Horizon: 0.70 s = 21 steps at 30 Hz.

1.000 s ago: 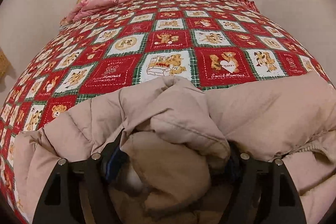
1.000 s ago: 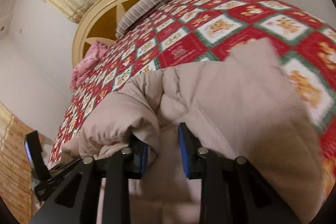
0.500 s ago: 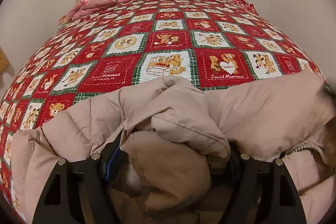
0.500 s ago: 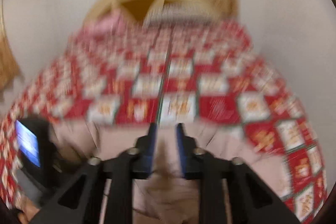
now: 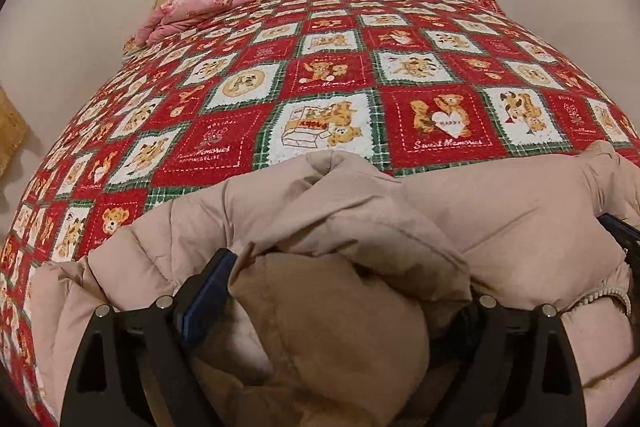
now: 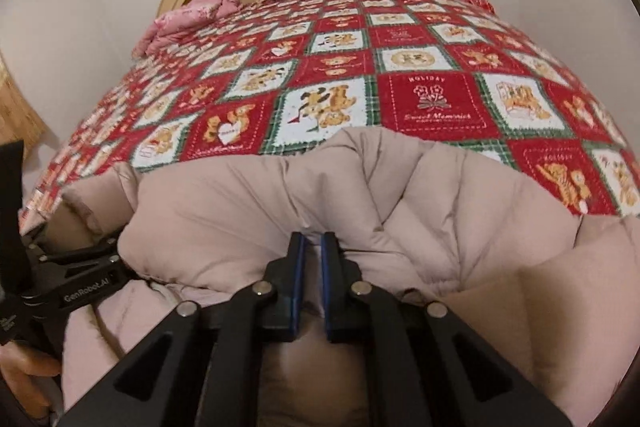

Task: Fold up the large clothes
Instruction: 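Open both grippers and release the folded jacket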

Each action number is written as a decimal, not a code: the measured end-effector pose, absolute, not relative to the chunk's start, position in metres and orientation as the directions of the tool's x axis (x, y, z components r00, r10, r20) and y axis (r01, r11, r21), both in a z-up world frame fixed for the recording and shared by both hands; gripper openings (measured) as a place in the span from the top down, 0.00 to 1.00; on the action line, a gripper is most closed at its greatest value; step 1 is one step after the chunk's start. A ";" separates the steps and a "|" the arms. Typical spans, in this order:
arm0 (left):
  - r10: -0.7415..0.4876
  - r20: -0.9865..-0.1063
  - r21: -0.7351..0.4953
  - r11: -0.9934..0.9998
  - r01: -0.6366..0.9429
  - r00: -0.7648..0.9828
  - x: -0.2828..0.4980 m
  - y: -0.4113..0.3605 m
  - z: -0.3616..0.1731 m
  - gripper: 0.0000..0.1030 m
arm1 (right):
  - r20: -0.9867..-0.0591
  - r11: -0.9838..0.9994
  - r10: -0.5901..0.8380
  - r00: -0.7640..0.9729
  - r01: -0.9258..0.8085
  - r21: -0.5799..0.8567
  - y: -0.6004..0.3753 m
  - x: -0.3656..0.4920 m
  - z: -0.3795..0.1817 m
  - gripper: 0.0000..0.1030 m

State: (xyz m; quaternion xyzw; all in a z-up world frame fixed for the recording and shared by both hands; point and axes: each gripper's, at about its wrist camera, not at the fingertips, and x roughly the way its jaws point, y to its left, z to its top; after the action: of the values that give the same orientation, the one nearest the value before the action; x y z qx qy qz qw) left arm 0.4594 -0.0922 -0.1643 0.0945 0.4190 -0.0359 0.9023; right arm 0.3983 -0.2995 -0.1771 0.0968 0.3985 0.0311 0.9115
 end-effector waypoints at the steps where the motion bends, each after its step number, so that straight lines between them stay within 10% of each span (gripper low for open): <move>1: 0.006 -0.763 0.131 0.981 0.145 0.646 0.460 -0.090 -0.164 0.11 | -0.722 0.983 0.119 0.682 0.022 0.184 -0.298 0.397 -0.176 0.93; 9: -0.138 -0.764 0.010 0.974 0.225 0.630 0.430 -0.065 -0.135 0.11 | -0.766 0.998 -0.015 0.642 0.056 0.027 -0.283 0.395 -0.158 0.85; 14: -0.261 -0.634 -0.071 0.957 0.281 0.728 0.339 0.001 -0.070 0.11 | -0.568 0.984 0.056 0.821 0.052 0.172 -0.282 0.281 -0.080 0.40; 21: -0.382 -0.527 -0.219 0.924 0.312 0.760 0.199 0.115 -0.040 0.11 | -0.426 0.990 -0.012 0.905 0.070 0.122 -0.306 0.078 -0.018 0.38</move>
State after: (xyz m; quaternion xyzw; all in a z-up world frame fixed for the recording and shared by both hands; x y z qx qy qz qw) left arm 0.1988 0.1154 -0.0403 -0.0590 0.2930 -0.1854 0.9361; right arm 0.0783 -0.3056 -0.0183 0.0673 0.2172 -0.0210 0.9736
